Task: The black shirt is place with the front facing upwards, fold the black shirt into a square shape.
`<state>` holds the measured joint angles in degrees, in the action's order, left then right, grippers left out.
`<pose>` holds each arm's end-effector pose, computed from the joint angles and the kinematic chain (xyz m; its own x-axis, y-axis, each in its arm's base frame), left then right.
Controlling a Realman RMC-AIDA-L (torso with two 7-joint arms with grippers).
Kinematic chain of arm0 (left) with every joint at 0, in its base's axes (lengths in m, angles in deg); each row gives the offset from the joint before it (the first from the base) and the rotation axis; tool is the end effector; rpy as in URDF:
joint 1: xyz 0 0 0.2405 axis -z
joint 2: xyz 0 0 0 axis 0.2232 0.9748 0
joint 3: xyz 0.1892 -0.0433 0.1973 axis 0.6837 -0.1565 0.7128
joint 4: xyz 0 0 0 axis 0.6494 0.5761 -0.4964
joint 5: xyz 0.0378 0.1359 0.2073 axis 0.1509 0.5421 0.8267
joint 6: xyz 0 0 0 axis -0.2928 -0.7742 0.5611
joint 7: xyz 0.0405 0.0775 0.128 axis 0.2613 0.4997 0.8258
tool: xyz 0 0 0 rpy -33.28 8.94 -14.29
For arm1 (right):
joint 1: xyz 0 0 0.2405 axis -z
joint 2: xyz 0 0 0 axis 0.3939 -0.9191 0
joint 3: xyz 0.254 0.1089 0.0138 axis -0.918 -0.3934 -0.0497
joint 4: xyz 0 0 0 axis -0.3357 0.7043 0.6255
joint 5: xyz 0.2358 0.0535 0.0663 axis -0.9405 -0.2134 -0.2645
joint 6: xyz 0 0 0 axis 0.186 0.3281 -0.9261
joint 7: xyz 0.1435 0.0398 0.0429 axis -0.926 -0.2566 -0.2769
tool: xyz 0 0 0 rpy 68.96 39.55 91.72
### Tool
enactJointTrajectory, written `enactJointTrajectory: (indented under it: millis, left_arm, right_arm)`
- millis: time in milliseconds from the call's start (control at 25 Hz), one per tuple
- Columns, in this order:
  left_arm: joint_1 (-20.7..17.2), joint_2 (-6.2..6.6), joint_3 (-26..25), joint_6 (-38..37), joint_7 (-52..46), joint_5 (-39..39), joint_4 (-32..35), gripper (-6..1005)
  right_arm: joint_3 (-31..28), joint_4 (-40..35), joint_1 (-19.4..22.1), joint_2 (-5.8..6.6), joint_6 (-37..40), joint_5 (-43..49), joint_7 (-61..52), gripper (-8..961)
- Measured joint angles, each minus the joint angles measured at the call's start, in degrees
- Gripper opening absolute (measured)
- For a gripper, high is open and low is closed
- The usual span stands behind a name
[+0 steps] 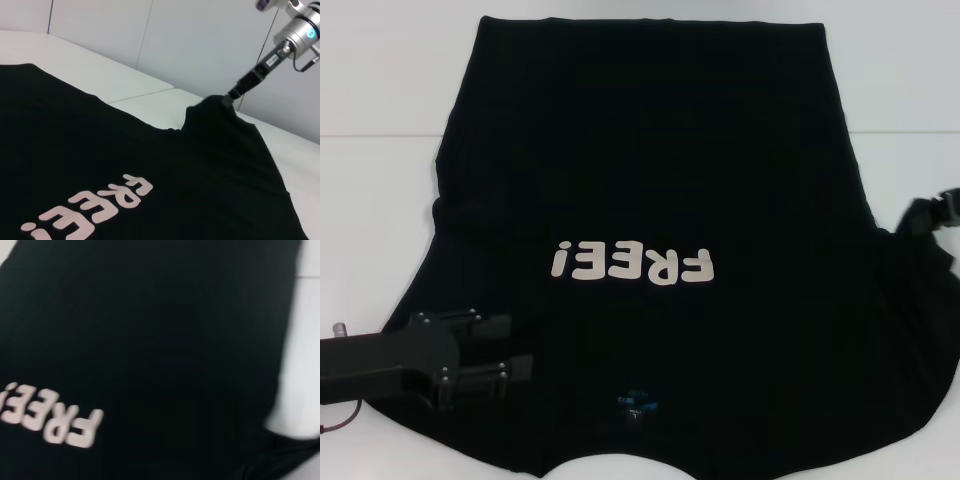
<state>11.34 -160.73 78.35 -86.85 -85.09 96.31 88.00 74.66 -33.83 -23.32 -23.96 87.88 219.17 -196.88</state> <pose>-0.3570 0.3292 0.0031 0.7800 0.4021 0.4794 0.5248 -0.8377 -0.1513 0.2783 0.4713 0.0895 0.4374 -0.8696 -0.2291 -0.8608 -0.3311 -0.3864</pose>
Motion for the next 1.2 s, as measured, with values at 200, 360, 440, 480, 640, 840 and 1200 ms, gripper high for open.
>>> enactJointTrajectory:
  millis: [200, 360, 440, 480, 640, 840, 1200]
  left_arm:
    - [-0.2, 0.0, 0.0, -0.3, 0.0, 0.0, 0.0, 677]
    - [-0.4, -0.05, 0.0, -0.3, 0.0, 0.0, 0.0, 677]
    - [-0.6, -0.08, 0.0, -0.3, 0.0, 0.0, 0.0, 677]
    - [-0.6, -0.08, 0.0, -0.3, 0.0, 0.0, 0.0, 677]
    - [-0.7, -0.14, 0.0, -0.3, 0.0, 0.0, 0.0, 677]
    - [-0.8, -0.26, -0.1, -0.3, 0.0, -0.3, -0.3, 676]
    - [-0.8, 0.51, -6.1, -4.7, -10.0, -0.5, -0.6, 679]
  right_arm:
    - [4.8, 1.6, -4.3, -1.84, -1.1, 0.2, -0.4, 44]
    - [7.2, 3.4, -6.8, -3.06, -1.6, 0.3, -0.6, 45]
    - [8.0, 3.9, -7.3, -3.73, -2.1, 0.3, -0.6, 45]
    - [8.4, 4.2, -7.5, -3.97, -2.4, 0.2, -0.6, 45]
    - [9.5, 5.7, -8.1, -4.46, -3.0, -0.6, 0.0, 46]
    - [9.1, 7.3, -7.1, -4.4, -0.9, -9.4, 4.9, 130]
    - [8.6, 9.7, 1.6, -2.32, 0.2, -24.7, 19.3, 538]
